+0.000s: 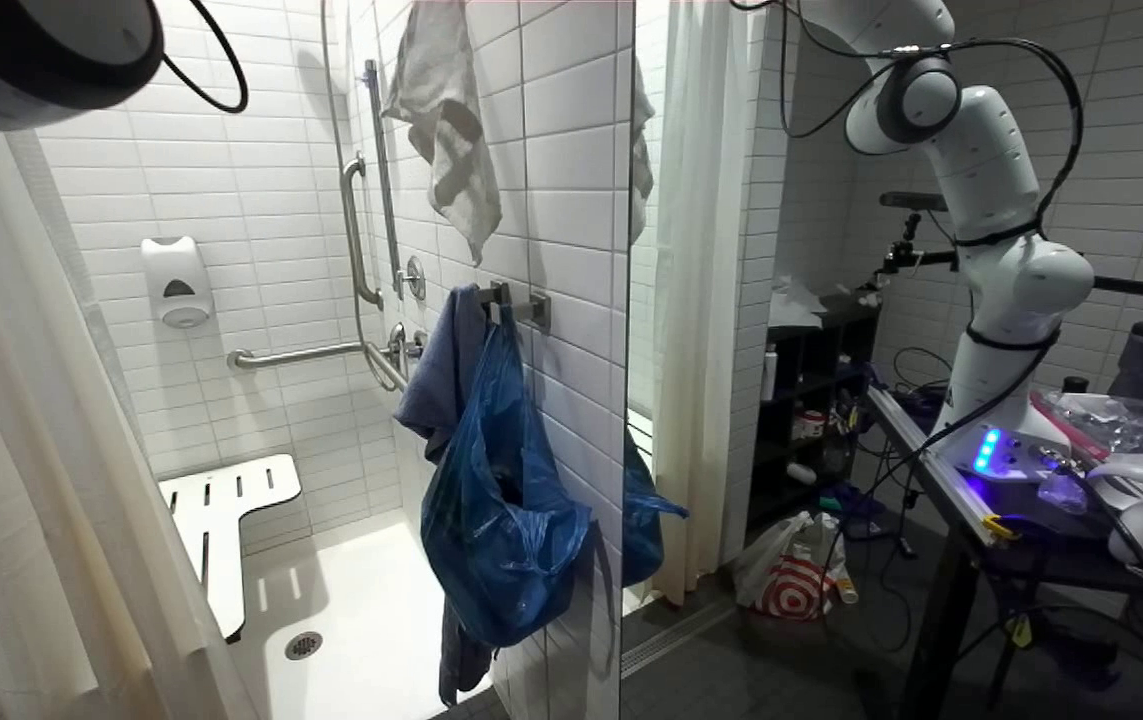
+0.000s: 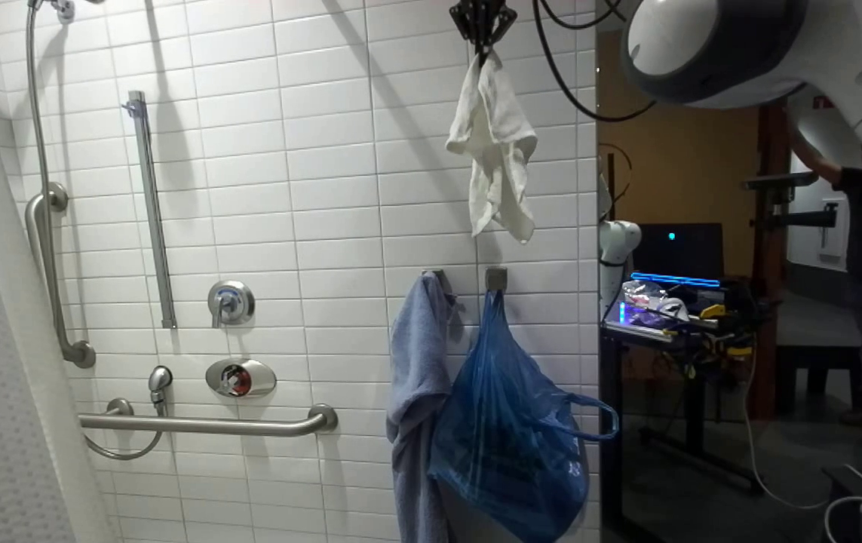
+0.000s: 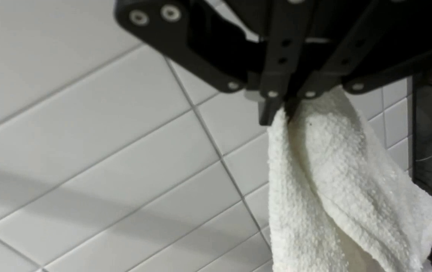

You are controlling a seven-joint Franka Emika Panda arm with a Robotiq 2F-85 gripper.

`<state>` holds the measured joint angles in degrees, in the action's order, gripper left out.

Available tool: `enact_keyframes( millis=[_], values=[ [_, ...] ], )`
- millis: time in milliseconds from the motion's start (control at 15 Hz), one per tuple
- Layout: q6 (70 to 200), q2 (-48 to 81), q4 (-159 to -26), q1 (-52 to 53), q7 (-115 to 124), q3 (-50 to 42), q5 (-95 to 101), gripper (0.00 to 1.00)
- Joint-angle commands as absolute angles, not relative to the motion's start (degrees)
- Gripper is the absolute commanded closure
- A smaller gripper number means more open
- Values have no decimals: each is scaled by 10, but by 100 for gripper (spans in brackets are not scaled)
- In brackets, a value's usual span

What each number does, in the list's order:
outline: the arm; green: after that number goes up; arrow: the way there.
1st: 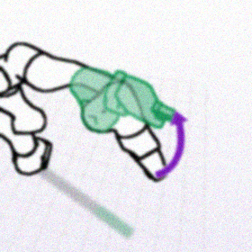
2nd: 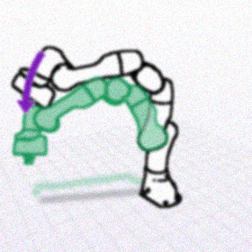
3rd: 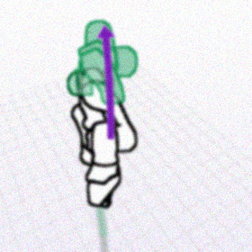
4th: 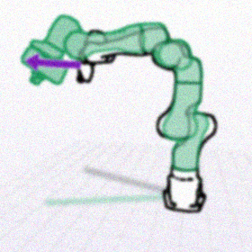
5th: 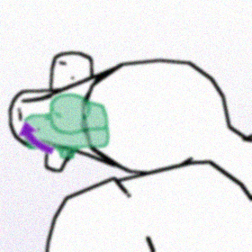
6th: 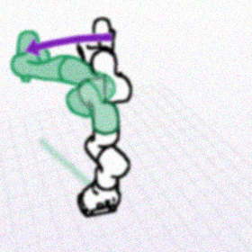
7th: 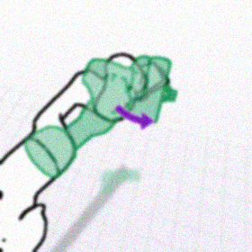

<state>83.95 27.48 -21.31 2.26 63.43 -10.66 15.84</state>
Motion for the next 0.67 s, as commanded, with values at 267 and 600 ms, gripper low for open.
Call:
enact_keyframes(
  millis=[267,600],
  values=[
    [1019,316,-204,45,703,-173,262,99],
    [1109,332,-204,61,779,-231,341,99]
  ],
)
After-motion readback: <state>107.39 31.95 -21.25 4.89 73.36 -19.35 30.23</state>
